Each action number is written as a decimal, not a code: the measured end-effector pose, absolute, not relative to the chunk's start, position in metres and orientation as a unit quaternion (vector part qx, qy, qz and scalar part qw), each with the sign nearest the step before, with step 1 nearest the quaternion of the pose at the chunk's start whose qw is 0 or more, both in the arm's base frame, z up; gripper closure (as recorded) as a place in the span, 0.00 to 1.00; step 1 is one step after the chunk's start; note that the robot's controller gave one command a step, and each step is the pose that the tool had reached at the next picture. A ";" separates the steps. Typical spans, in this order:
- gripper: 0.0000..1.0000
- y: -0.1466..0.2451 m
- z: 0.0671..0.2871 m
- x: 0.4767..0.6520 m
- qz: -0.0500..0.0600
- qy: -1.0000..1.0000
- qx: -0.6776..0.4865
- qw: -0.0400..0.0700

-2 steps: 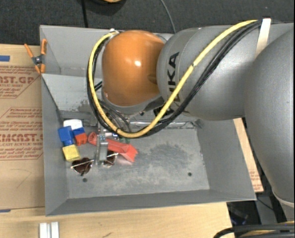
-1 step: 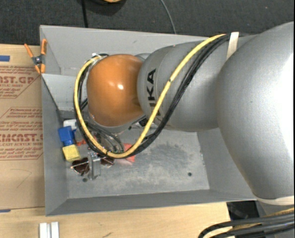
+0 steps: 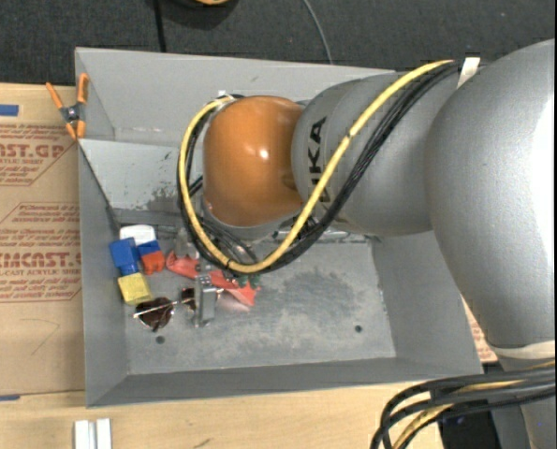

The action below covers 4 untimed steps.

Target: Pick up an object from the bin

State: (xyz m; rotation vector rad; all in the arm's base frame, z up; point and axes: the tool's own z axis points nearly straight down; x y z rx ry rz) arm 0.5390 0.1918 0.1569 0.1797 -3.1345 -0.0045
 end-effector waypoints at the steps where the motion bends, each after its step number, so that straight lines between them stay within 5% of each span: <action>1: 0.00 0.146 0.149 0.551 0.000 -0.997 -0.081 -0.002; 2: 0.00 0.150 0.085 0.563 -0.002 -1.000 0.013 -0.002; 3: 1.00 0.168 0.070 0.545 -0.001 -0.995 -0.104 -0.001; 4: 1.00 0.168 0.069 0.545 -0.001 -0.995 -0.104 -0.001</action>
Offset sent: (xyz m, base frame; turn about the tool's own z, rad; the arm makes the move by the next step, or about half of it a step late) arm 0.0265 -0.0436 -0.0869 0.0786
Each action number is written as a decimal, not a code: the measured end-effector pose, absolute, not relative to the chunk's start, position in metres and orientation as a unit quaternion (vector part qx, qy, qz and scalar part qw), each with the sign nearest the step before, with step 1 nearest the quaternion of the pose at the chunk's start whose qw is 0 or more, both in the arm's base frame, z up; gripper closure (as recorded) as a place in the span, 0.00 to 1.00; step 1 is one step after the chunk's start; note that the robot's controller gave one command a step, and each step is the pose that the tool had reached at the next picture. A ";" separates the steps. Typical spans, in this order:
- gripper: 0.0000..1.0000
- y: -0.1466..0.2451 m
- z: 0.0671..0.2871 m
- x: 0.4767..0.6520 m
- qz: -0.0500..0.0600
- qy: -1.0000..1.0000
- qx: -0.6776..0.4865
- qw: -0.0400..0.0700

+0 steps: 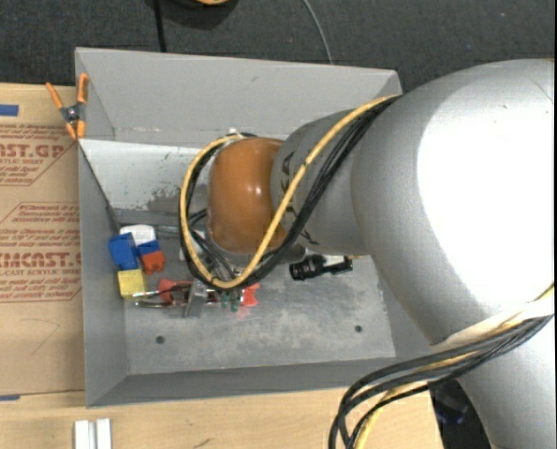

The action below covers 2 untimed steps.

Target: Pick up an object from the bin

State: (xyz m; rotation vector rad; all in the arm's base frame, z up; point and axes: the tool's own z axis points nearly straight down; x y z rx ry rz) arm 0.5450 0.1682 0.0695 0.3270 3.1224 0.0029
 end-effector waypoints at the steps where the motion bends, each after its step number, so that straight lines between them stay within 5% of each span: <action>1: 1.00 0.168 0.071 0.545 0.001 0.995 0.104 0.001; 2: 1.00 0.168 0.078 0.543 0.000 0.995 0.104 -0.002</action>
Offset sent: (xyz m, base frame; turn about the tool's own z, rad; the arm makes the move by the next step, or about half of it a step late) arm -0.0001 0.0000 0.0734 0.0000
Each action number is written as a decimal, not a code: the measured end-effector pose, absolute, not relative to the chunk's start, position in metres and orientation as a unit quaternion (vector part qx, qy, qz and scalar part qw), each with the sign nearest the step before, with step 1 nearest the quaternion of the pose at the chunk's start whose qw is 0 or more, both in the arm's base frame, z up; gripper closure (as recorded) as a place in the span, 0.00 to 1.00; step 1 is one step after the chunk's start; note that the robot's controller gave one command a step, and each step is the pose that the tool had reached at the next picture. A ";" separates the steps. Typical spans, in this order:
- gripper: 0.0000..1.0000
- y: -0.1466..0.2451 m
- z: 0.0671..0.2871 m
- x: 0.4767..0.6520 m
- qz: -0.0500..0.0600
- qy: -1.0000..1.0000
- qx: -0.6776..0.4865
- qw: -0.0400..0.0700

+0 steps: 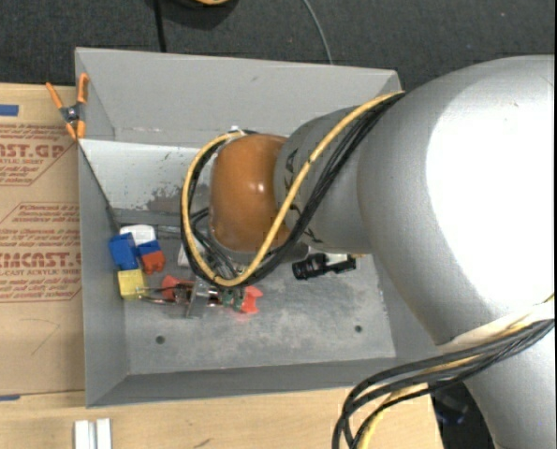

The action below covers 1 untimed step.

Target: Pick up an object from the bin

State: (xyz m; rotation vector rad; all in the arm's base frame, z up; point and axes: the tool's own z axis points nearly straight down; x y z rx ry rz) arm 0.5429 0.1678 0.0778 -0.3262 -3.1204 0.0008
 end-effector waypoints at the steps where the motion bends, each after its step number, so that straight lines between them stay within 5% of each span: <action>1: 1.00 0.168 0.106 0.543 0.000 -0.995 -0.104 0.002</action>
Offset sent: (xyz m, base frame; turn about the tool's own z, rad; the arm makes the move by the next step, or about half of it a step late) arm 0.0000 0.0000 0.0458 0.0000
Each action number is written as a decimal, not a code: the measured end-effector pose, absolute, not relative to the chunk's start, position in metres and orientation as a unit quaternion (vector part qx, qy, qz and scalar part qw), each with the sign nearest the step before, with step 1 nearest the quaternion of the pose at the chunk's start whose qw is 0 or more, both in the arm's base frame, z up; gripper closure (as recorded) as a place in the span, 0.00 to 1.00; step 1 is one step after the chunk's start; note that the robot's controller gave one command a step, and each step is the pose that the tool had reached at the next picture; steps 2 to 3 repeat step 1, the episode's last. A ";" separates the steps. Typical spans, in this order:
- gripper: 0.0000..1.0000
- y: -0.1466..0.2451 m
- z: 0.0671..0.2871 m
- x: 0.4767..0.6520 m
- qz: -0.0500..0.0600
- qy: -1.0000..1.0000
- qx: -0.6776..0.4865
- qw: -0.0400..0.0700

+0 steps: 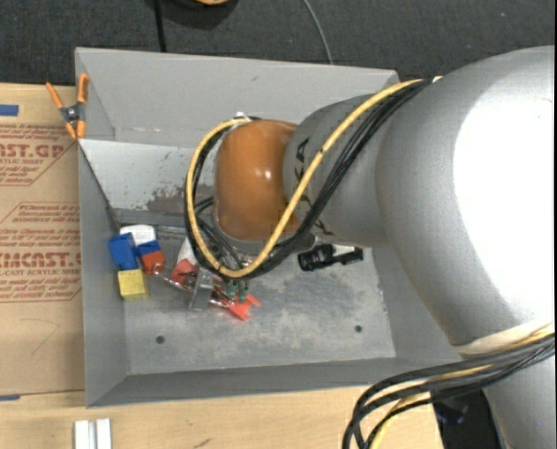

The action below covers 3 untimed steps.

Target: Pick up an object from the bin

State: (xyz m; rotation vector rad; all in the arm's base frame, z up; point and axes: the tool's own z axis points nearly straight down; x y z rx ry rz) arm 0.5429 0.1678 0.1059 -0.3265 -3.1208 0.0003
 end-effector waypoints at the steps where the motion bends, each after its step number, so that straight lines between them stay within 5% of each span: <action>1: 1.00 0.168 0.120 0.544 -0.001 -0.995 -0.104 -0.001; 3: 1.00 0.168 0.120 0.544 -0.001 -0.995 -0.104 -0.001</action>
Offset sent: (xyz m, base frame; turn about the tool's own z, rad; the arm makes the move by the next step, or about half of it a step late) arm 0.0000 0.0000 0.0836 0.0000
